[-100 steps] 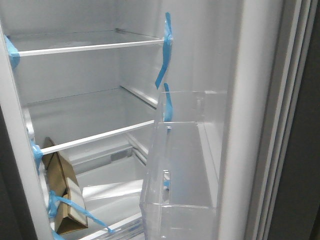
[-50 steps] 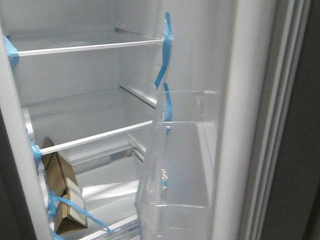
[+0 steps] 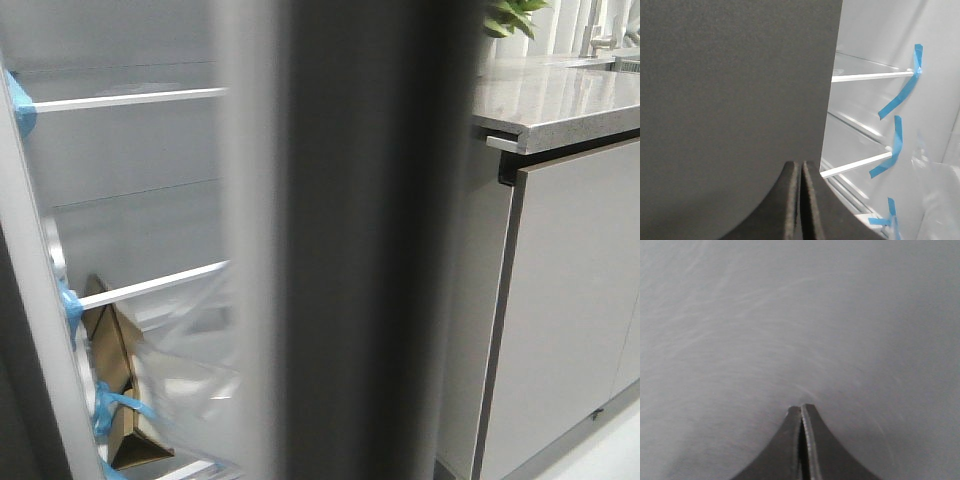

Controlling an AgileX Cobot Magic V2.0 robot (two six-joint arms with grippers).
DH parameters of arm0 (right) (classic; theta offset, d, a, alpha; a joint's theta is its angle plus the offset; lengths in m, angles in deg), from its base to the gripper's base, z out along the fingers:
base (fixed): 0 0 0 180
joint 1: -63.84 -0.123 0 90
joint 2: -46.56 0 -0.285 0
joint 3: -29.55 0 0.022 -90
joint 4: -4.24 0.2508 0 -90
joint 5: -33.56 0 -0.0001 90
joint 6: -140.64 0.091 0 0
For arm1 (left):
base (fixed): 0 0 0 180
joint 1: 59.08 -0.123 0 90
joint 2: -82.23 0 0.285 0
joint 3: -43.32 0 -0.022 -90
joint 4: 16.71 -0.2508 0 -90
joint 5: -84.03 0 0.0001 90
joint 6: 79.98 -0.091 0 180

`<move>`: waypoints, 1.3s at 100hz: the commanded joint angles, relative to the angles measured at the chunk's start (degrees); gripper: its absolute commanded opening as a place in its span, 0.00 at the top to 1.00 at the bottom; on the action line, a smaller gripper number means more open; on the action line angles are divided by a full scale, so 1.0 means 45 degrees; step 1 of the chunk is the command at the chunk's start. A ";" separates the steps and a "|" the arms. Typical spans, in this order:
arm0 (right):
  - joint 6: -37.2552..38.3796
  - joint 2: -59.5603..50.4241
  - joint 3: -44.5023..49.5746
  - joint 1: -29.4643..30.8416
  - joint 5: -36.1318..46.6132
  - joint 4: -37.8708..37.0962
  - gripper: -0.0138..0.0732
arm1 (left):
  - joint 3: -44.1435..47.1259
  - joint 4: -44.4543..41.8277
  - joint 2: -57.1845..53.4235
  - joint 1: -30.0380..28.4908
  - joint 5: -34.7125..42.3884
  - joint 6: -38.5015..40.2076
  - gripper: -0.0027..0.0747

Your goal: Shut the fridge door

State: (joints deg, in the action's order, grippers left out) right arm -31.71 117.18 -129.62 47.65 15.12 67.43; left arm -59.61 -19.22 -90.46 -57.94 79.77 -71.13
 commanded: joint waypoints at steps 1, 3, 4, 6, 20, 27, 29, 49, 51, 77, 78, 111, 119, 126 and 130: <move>-0.0219 0.0592 -0.1401 -0.0990 0.0672 -0.1138 0.92 | 0.0513 0.0080 -0.0265 0.0024 0.1057 0.0024 0.99; -0.0219 0.0786 -0.1635 -0.1233 0.0873 -0.1515 0.92 | 0.0513 0.0080 -0.0265 0.0024 0.1057 0.0024 0.99; -0.0219 0.0850 -0.1786 -0.1314 0.0943 -0.1759 0.92 | 0.0513 0.0080 -0.0265 0.0024 0.1057 0.0024 0.99; -0.0219 0.1045 -0.2012 -0.1558 0.1143 -0.2126 0.92 | 0.0513 0.0080 -0.0265 0.0024 0.1057 0.0024 0.99; -0.0219 0.2417 -0.3457 -0.2958 0.2344 -0.4437 0.92 | 0.0513 0.0080 -0.0265 0.0024 0.1057 0.0024 0.99; -0.0219 0.3171 -0.4151 -0.3380 0.2506 -0.5090 0.92 | 0.0513 0.0080 -0.0265 0.0024 0.1057 0.0024 0.99; -0.0219 0.3406 -0.4290 -0.3480 0.2532 -0.5170 0.92 | 0.0513 0.0080 -0.0265 0.0024 0.1057 0.0024 0.99; -0.0219 0.5832 -0.6499 -0.3945 0.2911 -0.5716 0.92 | 0.0513 0.0080 -0.0265 0.0024 0.1057 0.0024 0.99; -0.0219 0.6015 -0.6756 -0.3976 0.2945 -0.5723 0.92 | 0.0513 0.0080 -0.0265 0.0024 0.1057 0.0024 0.99; -0.0219 0.9537 -1.0439 -0.4006 0.2906 -0.5963 0.92 | 0.0513 0.0080 -0.0265 0.0024 0.1057 0.0024 0.99; -0.0219 0.9606 -1.0526 -0.4006 0.2871 -0.5993 0.92 | 0.0513 0.0080 -0.0265 0.0024 0.1057 0.0024 0.99; -0.0219 1.0182 -1.1655 -0.3602 0.1458 -0.6365 0.92 | 0.0513 0.0080 -0.0265 -0.0004 0.1057 0.0024 0.99; -0.0219 0.9802 -1.1655 -0.3342 0.0773 -0.6787 0.92 | 0.0513 0.0080 -0.0265 0.0021 0.1057 0.0024 0.99; -0.0219 0.9374 -1.1630 -0.3082 0.0212 -0.7186 0.92 | 0.0513 0.0080 -0.0265 0.0021 0.1057 0.0024 0.99; -0.0219 0.9122 -1.1540 -0.2910 0.0041 -0.7341 0.92 | 0.0513 0.0080 -0.0265 0.0021 0.1057 0.0024 0.99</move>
State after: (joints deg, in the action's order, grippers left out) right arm -32.10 164.30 -180.17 32.89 13.46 36.49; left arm -59.61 -19.22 -90.46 -57.94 79.77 -71.13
